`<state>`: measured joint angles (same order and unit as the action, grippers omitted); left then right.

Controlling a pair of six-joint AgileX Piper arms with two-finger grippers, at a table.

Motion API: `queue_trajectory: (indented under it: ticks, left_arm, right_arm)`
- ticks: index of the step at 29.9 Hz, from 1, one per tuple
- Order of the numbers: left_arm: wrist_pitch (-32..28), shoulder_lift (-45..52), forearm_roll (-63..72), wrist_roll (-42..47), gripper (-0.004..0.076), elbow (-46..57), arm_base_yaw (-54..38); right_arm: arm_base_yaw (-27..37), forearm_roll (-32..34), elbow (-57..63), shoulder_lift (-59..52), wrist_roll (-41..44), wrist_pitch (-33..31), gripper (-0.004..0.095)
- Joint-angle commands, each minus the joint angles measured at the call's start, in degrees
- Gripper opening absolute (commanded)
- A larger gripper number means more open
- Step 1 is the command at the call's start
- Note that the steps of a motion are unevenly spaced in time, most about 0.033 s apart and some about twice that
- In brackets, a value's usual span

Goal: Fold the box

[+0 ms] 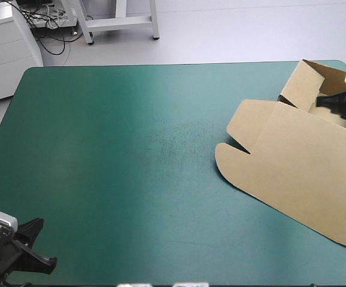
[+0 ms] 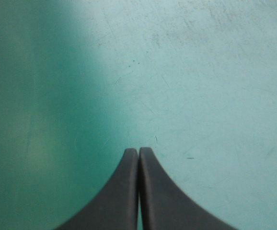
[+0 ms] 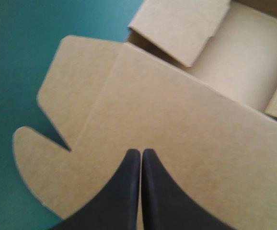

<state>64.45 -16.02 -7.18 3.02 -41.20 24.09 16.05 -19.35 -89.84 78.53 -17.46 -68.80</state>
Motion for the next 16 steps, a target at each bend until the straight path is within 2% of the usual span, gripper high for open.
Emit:
queue_trajectory:
  ticks: [1,7,12,16]
  left_arm:
    - [-4.61,-0.88,0.12,0.66,-0.0032,-1.18,0.11]
    - [-7.95,-0.04,1.79,0.55,-0.0032,-0.90,0.11]
    - [-14.50,3.01,2.05,0.40,-0.0032,2.90,0.11]
    - [-15.31,5.44,2.23,0.30,-0.0032,6.02,0.11]
  right_arm:
    - [-6.44,-4.87,8.02,-8.61,-3.91,8.11,-0.0004]
    - [-19.59,-3.48,23.28,-20.76,-8.12,16.88,-0.0004]
    - [-22.27,-3.58,33.96,-31.32,-9.84,24.47,-0.0004]
    - [-22.27,-3.48,41.30,-39.21,-10.06,27.86,-0.0004]
